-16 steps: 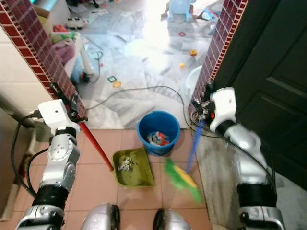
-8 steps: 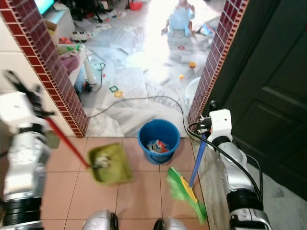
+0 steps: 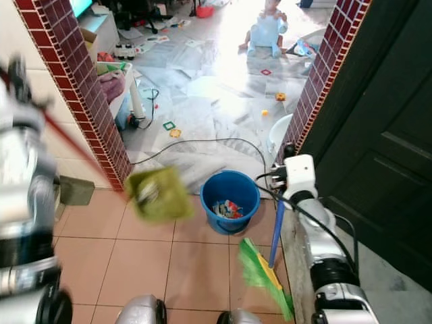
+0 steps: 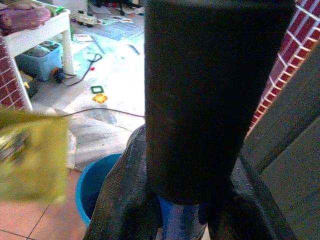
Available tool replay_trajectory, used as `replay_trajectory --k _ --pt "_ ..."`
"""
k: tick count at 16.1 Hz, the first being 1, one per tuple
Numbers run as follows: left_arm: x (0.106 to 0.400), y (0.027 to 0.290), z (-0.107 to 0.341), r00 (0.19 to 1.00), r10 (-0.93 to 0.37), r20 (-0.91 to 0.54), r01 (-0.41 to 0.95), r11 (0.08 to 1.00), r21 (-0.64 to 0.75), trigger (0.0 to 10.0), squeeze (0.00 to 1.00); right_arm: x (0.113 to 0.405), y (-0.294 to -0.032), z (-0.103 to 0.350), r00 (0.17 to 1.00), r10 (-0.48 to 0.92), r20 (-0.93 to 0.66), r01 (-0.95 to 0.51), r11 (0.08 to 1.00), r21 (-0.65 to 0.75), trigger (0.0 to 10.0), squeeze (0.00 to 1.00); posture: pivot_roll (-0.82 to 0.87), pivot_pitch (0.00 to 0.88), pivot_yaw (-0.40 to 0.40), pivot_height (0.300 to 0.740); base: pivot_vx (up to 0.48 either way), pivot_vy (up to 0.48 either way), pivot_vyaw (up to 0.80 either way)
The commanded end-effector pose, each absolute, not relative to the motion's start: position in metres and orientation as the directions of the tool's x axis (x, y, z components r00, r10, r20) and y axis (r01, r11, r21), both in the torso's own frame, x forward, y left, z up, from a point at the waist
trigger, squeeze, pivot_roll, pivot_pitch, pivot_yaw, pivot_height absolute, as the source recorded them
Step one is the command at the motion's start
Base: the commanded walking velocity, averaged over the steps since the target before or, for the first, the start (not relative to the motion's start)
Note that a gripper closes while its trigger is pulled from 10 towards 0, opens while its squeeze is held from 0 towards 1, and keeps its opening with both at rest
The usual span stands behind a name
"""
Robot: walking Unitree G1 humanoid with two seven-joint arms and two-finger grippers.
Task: Sweep floor
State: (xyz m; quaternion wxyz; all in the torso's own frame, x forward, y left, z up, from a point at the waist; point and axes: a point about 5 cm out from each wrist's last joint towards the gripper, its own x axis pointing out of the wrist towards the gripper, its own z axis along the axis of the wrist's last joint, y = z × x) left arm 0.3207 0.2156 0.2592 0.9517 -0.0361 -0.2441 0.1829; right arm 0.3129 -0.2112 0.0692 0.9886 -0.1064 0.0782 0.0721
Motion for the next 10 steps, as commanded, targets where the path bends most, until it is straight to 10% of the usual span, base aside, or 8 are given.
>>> replay_trajectory --k 1,10 --pt "0.321 0.212 0.283 0.755 0.356 0.550 -0.313 0.934 -0.173 10.0 0.00 0.303 -0.213 0.052 0.959 0.119 -0.256 -0.180 0.956 -0.230 10.0 0.00 -0.07 0.000 -0.015 0.740 0.000 0.000 0.00" --pt "0.354 0.172 0.282 0.761 0.258 0.595 -0.220 0.966 -0.136 10.0 0.00 0.304 -0.206 0.053 0.964 0.122 -0.236 -0.174 0.961 -0.213 10.0 0.00 -0.15 0.000 0.034 0.740 0.000 0.000 0.00"
